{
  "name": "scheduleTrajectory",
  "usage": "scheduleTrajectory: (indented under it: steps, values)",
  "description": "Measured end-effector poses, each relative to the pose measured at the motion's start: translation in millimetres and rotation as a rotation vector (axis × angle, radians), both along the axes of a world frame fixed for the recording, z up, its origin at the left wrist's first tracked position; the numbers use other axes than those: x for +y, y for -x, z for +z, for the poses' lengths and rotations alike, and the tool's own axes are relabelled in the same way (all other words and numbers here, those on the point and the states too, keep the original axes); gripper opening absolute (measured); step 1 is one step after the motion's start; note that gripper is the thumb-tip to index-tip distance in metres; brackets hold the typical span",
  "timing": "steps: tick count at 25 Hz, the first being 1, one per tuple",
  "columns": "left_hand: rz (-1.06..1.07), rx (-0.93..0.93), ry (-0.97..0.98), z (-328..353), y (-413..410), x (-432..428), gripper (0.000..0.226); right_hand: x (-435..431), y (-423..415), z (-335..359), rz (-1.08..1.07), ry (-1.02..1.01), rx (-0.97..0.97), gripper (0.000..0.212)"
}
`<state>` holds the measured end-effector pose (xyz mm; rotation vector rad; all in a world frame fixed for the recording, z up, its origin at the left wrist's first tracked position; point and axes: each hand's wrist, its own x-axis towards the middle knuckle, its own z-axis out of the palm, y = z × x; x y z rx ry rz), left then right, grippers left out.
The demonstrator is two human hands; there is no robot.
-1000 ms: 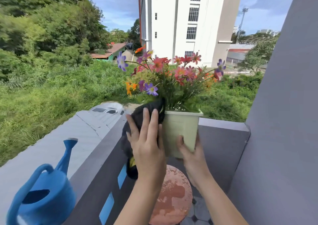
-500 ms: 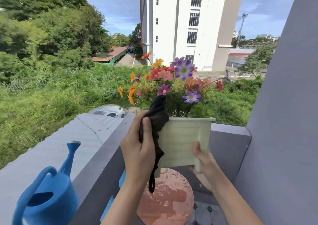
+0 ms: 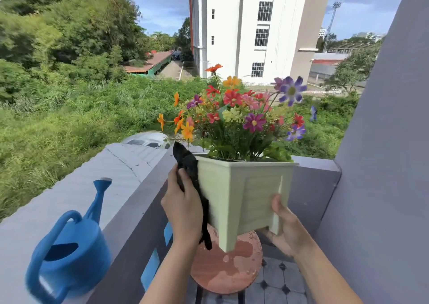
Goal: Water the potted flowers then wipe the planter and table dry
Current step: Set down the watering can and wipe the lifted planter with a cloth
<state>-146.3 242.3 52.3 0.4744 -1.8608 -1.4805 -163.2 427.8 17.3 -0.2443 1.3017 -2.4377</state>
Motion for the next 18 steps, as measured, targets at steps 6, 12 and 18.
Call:
scheduleTrajectory:
  steps: [6, 12, 18]
  values:
    - [-0.283, 0.174, 0.079, -8, -36, 25, 0.048, 0, 3, 7, -0.047, -0.004, 0.012, 0.099]
    - [-0.186, -0.001, 0.194, -12, 15, -11, 0.037, 10, 1, 1, -0.054, 0.049, 0.025, 0.096]
    - [-0.649, -0.315, -0.425, -9, 8, -17, 0.029, 18, 4, -13, 0.026, 0.171, -0.058, 0.070]
